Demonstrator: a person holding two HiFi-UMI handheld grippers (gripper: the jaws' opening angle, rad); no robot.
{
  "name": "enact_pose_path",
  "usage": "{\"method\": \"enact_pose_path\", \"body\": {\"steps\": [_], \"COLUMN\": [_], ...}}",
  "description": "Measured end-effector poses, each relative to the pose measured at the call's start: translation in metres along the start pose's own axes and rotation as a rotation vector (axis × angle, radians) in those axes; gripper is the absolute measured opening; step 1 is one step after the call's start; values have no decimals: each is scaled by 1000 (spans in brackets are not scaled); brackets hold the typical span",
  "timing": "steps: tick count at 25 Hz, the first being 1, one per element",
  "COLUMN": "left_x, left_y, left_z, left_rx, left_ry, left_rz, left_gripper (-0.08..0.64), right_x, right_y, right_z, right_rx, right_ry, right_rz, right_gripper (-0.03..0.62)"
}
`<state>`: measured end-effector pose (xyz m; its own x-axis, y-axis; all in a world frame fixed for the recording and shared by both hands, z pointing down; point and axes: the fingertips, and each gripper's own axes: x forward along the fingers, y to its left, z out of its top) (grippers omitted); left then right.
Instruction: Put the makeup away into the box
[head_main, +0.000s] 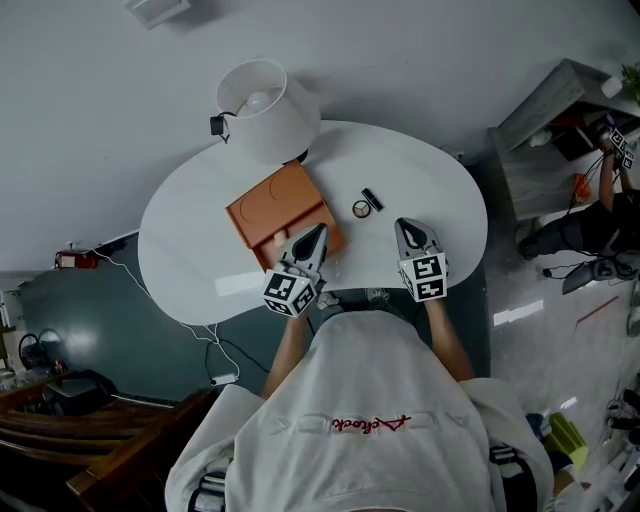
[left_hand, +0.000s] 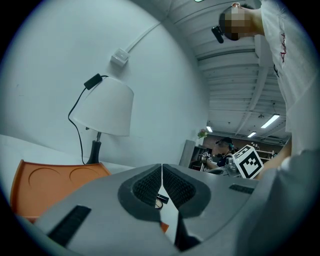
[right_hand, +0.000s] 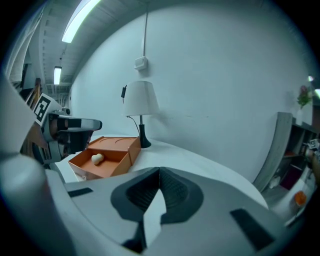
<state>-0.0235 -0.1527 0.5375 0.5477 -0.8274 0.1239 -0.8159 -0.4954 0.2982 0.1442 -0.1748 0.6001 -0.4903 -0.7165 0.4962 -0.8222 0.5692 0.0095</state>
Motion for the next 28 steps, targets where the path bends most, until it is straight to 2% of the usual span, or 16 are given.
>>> {"method": "enact_pose_path", "body": {"steps": [15,21,28], "left_x": [2,5,3], "left_y": [18,24,34], "left_z": [-41,-40,-36], "left_rx": [-59,-65,-75], "left_ry": [76,78,68], "left_rz": [15,21,46], "left_gripper": [15,15,15], "right_x": [16,31,71], "right_y": [17,17,13], "right_z": [-60,-59,-36], "right_rx": [48,45,10], "right_ry": [136,143,128], "right_rz": [38,53,83], "right_gripper": [23,23,23]}}
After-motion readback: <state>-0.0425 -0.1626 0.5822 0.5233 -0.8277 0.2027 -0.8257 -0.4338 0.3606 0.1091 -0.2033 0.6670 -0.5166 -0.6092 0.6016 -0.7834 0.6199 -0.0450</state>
